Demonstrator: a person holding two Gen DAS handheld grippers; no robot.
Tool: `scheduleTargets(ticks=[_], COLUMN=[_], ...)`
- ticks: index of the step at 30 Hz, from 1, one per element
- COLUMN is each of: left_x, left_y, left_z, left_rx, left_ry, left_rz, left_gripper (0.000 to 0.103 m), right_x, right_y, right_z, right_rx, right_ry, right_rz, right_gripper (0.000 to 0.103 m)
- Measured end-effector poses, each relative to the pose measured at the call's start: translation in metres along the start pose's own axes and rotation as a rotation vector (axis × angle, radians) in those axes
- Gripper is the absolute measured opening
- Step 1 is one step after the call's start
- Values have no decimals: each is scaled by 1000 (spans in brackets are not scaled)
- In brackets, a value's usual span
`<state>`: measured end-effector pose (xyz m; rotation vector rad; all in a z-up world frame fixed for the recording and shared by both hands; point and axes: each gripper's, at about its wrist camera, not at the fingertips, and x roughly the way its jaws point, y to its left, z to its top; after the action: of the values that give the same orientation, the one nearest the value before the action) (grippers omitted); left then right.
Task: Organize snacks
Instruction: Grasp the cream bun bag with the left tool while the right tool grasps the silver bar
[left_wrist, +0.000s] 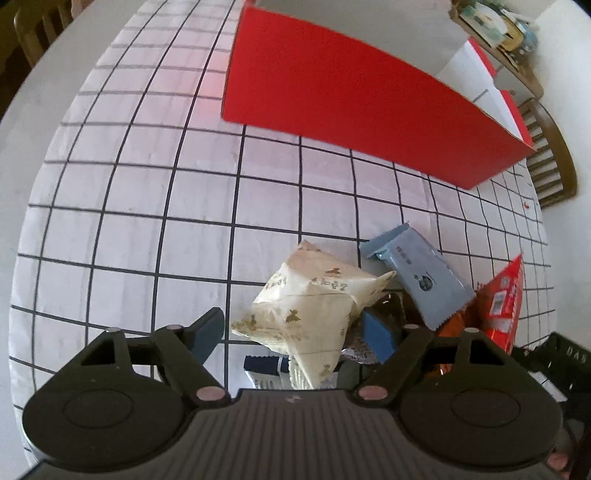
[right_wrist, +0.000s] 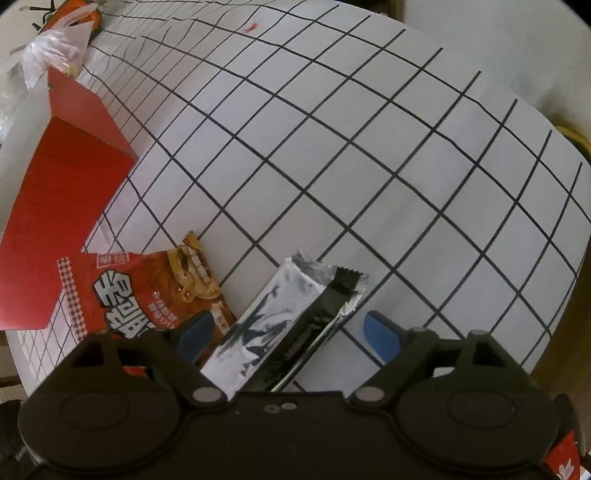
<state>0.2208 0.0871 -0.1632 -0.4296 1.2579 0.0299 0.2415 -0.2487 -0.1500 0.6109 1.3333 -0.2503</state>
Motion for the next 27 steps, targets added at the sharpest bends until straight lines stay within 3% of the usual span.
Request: scheduleTargets(ticks=[9,14,19,21,22,27], left_x=[-2,-5,-13,-16,-16,-22], left_y=[7,11,11,12,13,18], left_z=[2,-1,-4,-7,-8,-14], left_rx=[-42,-69,-68,-67,-69,-78], left_ry=[-6,-24,-50,-60,-63,-68], left_rz=[-11,-19,-20,-13,-9,1], left_gripper=[60,51,36,34,34,33], right_x=[0,-5,-7,-11,-14,-17], right_y=[2,-5,-10,-11,-12,-12], right_z=[0,-1,-3,-5,-5,-5], right_rx=[-18,-18,-44,-58,-68,-147], right_ry=[-6,-26,-47,-66,-76,-100], right_rz=[5,24,57,75,81,104], right_gripper=[69,46,42,32,19,20])
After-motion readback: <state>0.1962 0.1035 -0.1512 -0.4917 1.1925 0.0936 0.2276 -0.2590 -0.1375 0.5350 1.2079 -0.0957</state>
